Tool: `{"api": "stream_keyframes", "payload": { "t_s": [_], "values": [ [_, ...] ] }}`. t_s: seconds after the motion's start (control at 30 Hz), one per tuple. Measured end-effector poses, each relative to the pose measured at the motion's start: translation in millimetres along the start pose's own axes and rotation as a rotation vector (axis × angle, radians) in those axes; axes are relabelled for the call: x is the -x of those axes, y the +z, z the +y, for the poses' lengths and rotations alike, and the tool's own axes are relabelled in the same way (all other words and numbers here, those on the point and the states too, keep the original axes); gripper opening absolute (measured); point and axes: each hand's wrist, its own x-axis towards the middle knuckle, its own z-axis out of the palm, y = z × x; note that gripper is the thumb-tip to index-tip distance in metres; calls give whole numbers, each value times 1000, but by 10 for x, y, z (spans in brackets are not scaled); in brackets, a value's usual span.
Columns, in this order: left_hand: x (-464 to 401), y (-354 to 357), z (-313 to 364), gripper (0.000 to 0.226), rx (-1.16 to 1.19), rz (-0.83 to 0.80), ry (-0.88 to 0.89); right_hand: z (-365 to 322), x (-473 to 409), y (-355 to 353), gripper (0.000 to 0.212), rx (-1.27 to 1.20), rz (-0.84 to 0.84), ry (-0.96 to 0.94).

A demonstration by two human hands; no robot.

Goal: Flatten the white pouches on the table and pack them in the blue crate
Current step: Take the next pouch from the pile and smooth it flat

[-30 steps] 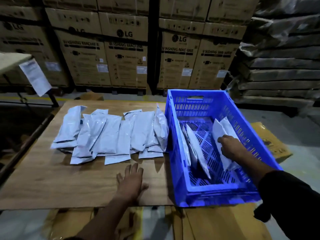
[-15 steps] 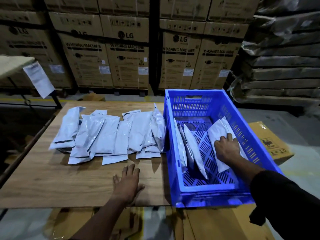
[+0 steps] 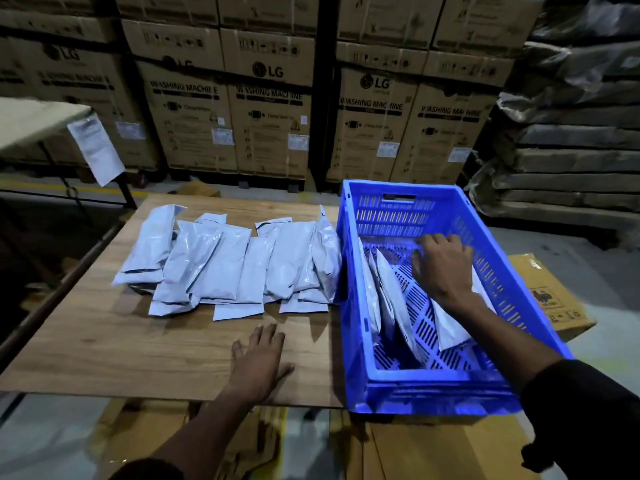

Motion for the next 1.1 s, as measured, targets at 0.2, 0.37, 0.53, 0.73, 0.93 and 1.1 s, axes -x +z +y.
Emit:
{"api": "stream_keyframes", "payload": {
  "t_s": [0.2, 0.37, 0.53, 0.73, 0.93, 1.1],
  "values": [
    [105, 37, -341, 56, 42, 67, 83, -1120, -252, -436, 27, -281, 233, -278],
    [232, 239, -870, 68, 39, 56, -20, -1978, -195, -197, 32, -257, -32, -449],
    [456, 353, -1361, 80, 59, 89, -97, -2327, 196, 457, 40, -45, -437, -526],
    [483, 356, -1474, 69, 32, 77, -34, -2386, 582, 829, 46, 75, -535, -532],
    [467, 419, -1485, 70, 38, 117, -31, -2431, 602, 956, 53, 135, -516, -474],
    [479, 418, -1487, 69, 65, 134, -17, -2451, 762, 886, 59, 132, -470, -440]
  ]
}}
